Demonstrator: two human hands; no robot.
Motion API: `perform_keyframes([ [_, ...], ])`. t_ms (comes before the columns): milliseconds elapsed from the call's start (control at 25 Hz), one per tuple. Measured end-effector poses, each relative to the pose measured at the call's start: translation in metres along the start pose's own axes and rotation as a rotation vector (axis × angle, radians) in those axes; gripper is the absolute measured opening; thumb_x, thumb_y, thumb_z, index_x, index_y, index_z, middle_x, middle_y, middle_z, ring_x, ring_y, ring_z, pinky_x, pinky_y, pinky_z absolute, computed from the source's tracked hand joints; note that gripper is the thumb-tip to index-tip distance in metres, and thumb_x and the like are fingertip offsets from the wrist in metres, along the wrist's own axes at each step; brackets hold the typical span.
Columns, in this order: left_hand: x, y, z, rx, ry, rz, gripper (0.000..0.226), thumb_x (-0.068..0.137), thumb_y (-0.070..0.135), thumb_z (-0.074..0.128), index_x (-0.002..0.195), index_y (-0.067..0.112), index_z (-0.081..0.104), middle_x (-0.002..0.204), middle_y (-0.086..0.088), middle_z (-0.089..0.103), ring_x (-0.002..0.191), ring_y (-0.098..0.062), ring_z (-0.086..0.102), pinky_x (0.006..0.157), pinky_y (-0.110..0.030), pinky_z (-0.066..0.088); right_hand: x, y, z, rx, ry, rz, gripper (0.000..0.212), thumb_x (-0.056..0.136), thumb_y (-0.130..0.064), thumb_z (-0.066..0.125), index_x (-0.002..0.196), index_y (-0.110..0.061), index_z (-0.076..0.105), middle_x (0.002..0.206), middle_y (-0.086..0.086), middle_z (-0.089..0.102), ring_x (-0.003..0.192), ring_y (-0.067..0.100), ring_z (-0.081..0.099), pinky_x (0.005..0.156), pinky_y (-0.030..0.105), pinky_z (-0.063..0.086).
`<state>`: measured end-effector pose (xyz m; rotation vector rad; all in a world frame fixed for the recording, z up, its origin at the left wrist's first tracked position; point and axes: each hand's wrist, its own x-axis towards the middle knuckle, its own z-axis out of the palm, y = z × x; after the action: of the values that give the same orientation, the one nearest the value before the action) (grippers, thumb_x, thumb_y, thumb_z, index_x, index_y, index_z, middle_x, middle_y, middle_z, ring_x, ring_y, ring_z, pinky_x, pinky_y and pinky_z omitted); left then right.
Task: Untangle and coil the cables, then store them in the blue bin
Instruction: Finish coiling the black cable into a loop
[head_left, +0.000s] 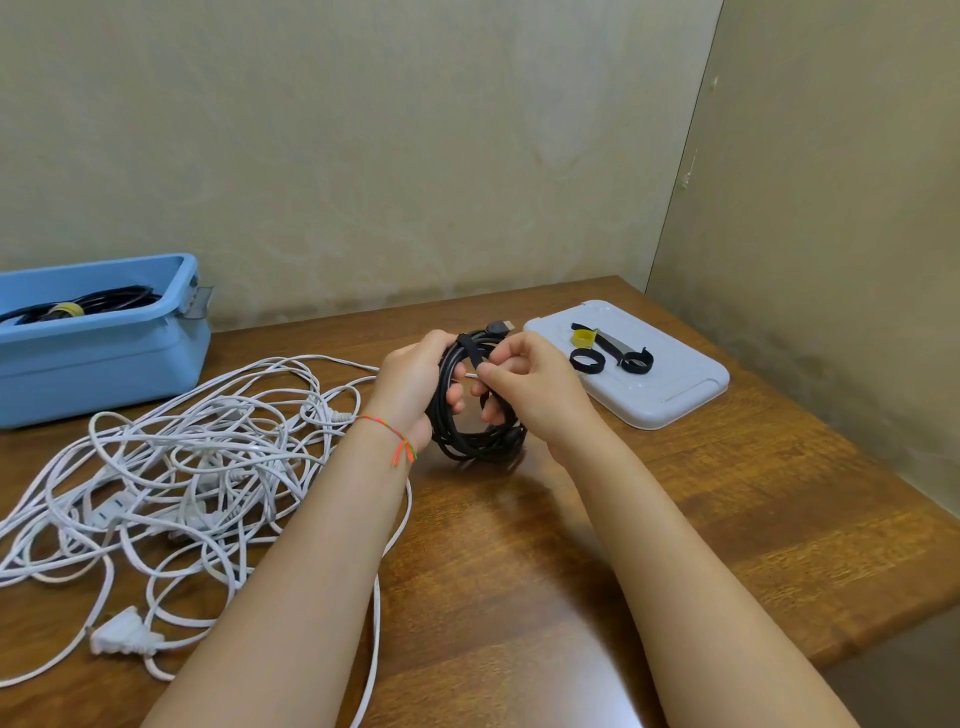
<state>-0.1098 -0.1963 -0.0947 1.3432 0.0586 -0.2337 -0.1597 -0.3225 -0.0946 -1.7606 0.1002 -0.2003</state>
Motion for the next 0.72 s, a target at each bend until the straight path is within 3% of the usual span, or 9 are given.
perform_keyframes([
  [80, -0.001, -0.001, 0.002, 0.015, -0.028, 0.02, 0.017, 0.091, 0.019, 0.054, 0.081, 0.007, 0.061, 0.057, -0.004, 0.05, 0.04, -0.015, 0.038, 0.043, -0.026, 0.035, 0.002, 0.004, 0.002, -0.042, 0.018, 0.002, 0.011, 0.094, -0.015, 0.064, 0.103, -0.009, 0.059, 0.084, 0.007, 0.074, 0.068, 0.019, 0.07, 0.075, 0.047, 0.061],
  [200, -0.002, -0.002, 0.002, 0.005, -0.041, 0.018, 0.016, 0.089, 0.019, 0.056, 0.078, 0.008, 0.059, 0.054, -0.003, 0.047, 0.038, -0.015, 0.033, 0.042, -0.024, 0.031, 0.005, 0.01, 0.004, -0.274, 0.115, -0.07, 0.012, 0.09, -0.027, 0.07, 0.09, -0.018, 0.063, 0.081, -0.001, 0.071, 0.076, 0.015, 0.069, 0.077, 0.04, 0.059],
  [320, -0.002, 0.0, 0.001, 0.007, -0.083, 0.012, 0.017, 0.091, 0.021, 0.056, 0.08, 0.008, 0.058, 0.054, -0.002, 0.046, 0.037, -0.014, 0.031, 0.041, -0.024, 0.031, 0.007, 0.01, 0.003, -0.655, 0.262, -0.234, 0.028, 0.087, -0.04, 0.07, 0.08, -0.018, 0.054, 0.07, -0.006, 0.058, 0.068, 0.015, 0.057, 0.057, 0.029, 0.046],
  [400, -0.003, 0.002, 0.0, 0.031, -0.118, 0.021, 0.017, 0.091, 0.021, 0.056, 0.081, 0.008, 0.057, 0.055, -0.003, 0.044, 0.037, -0.014, 0.03, 0.041, -0.024, 0.03, 0.007, 0.007, -0.001, -0.805, 0.397, -0.377, 0.035, 0.083, -0.04, 0.073, 0.084, -0.017, 0.047, 0.074, -0.004, 0.053, 0.068, 0.018, 0.05, 0.054, 0.029, 0.034],
  [480, -0.006, 0.003, 0.0, 0.076, -0.173, 0.023, 0.017, 0.092, 0.021, 0.056, 0.08, 0.009, 0.057, 0.056, -0.003, 0.044, 0.036, -0.014, 0.03, 0.042, -0.024, 0.028, 0.009, 0.007, -0.007, -0.865, 0.465, -0.512, 0.041, 0.076, -0.039, 0.077, 0.096, -0.015, 0.05, 0.091, 0.002, 0.052, 0.08, 0.02, 0.048, 0.066, 0.029, 0.036],
  [600, -0.009, 0.002, -0.001, 0.171, -0.274, 0.042, 0.017, 0.093, 0.022, 0.057, 0.081, 0.01, 0.059, 0.056, -0.004, 0.045, 0.037, -0.014, 0.03, 0.041, -0.024, 0.026, 0.01, 0.009, -0.013, -0.784, 0.254, -0.477, 0.052, 0.078, -0.03, 0.075, 0.123, -0.017, 0.053, 0.111, 0.0, 0.056, 0.104, 0.02, 0.052, 0.091, 0.033, 0.039],
  [720, -0.008, 0.001, 0.0, 0.227, -0.308, 0.074, 0.013, 0.096, 0.021, 0.054, 0.095, 0.009, 0.06, 0.055, -0.003, 0.047, 0.037, -0.014, 0.03, 0.04, -0.023, 0.027, 0.008, 0.006, -0.017, -0.6, 0.078, -0.414, 0.053, 0.08, -0.02, 0.071, 0.129, -0.025, 0.051, 0.095, -0.01, 0.063, 0.094, 0.016, 0.06, 0.096, 0.047, 0.047],
])
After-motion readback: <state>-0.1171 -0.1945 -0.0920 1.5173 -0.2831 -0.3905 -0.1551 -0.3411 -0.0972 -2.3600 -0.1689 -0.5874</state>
